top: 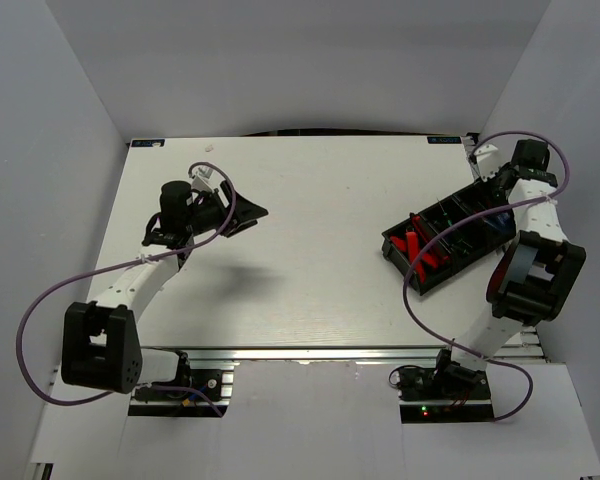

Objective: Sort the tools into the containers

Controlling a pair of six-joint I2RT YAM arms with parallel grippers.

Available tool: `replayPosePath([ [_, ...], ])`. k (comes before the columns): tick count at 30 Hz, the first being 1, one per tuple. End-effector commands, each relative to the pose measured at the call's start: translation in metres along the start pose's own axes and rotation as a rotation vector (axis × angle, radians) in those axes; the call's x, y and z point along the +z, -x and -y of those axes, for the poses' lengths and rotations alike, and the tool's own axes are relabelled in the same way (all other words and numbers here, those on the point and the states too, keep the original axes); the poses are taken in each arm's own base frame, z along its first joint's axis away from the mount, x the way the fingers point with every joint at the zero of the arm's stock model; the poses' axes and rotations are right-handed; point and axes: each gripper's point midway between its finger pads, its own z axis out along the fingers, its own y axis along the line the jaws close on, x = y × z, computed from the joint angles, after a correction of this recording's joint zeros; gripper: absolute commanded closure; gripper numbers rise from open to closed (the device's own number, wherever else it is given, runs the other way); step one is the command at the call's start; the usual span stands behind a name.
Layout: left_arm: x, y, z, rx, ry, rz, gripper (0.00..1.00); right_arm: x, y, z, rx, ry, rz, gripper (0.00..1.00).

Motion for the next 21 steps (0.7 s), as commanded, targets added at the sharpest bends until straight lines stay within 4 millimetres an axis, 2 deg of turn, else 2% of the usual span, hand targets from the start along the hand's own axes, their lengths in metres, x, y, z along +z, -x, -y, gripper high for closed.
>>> replayPosePath([
  [1,-0.001,0.006,0.011,0.041,-0.035,-0.006,0.28,0.008,0.0,0.037,-0.048,-0.14,-0.012,1.0],
  [5,0.001,0.007,0.009,0.038,-0.027,-0.009,0.28,0.021,-0.01,0.038,-0.036,-0.132,-0.037,1.0],
  [8,-0.001,0.005,0.008,0.03,-0.022,-0.007,0.28,0.032,-0.016,0.032,-0.04,-0.115,-0.05,0.92],
  [11,-0.004,0.003,0.007,0.028,-0.015,-0.002,0.28,0.039,-0.019,0.028,-0.035,-0.1,-0.052,0.79],
  [13,-0.006,0.001,0.007,0.03,-0.008,0.003,0.28,0.038,-0.013,0.029,-0.027,-0.092,-0.035,0.6],
  [15,-0.01,0.001,0.009,0.039,-0.007,0.014,0.28,0.033,-0.007,0.028,-0.023,-0.08,-0.013,0.46],
  [17,-0.012,0.0,0.009,0.041,-0.005,0.016,0.28,0.027,-0.001,0.027,-0.017,-0.072,0.012,0.38],
  [18,-0.012,0.0,0.009,0.042,-0.004,0.02,0.28,0.022,0.005,0.026,-0.018,-0.061,0.04,0.29],
  [19,-0.014,0.0,0.01,0.043,-0.005,0.025,0.28,0.019,0.009,0.024,-0.018,-0.051,0.06,0.15],
  [20,-0.015,0.0,0.011,0.043,-0.007,0.029,0.28,0.016,0.011,0.022,-0.013,-0.042,0.066,0.11],
  [21,-0.016,0.001,0.011,0.047,-0.008,0.033,0.28,0.011,0.014,0.022,-0.011,-0.039,0.076,0.11],
])
